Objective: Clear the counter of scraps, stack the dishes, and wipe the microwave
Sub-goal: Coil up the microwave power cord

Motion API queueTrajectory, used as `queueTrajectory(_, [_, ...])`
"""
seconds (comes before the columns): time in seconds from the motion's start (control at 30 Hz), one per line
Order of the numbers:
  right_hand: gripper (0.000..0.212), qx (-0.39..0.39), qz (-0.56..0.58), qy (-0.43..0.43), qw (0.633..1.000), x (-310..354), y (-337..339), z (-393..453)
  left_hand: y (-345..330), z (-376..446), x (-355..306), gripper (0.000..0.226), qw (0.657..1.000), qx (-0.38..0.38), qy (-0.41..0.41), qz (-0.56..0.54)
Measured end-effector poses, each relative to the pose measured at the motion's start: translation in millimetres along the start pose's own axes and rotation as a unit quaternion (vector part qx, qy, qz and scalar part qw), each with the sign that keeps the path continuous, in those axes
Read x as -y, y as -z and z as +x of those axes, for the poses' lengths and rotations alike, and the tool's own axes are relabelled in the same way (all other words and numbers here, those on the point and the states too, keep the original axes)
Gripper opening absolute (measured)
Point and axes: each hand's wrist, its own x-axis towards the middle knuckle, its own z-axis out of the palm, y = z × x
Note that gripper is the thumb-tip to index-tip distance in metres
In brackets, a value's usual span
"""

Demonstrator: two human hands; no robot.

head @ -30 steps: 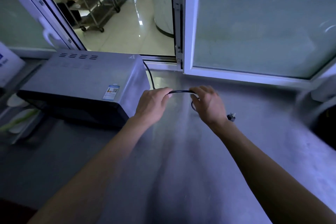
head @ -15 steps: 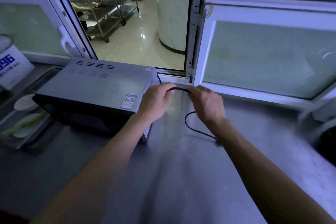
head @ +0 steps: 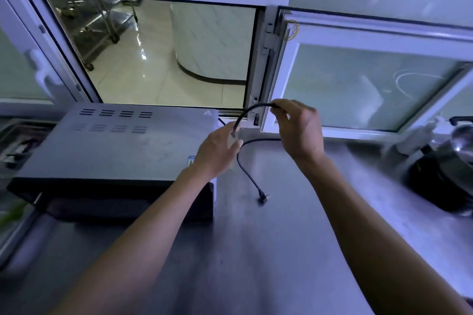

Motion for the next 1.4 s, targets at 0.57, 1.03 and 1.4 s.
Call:
queueTrajectory(0.57, [0.011,-0.112,0.120,-0.033,0.986,-10.6,25.6,43.8,-42.2,82.9,15.1,0.042,0.997,0.051,-0.005,0.063])
queueTrajectory(1.03, [0.026,-0.104,0.261,-0.147,0.948,-47.8,13.2,52.1,-79.5,109.3,26.8,0.055,0.990,0.118,0.037,0.066])
queueTrajectory(1.4, [0.023,-0.124,0.344,-0.154,0.918,-29.8,22.3,74.5,-82.6,120.4,39.3,0.034,0.992,0.052,0.019,0.117])
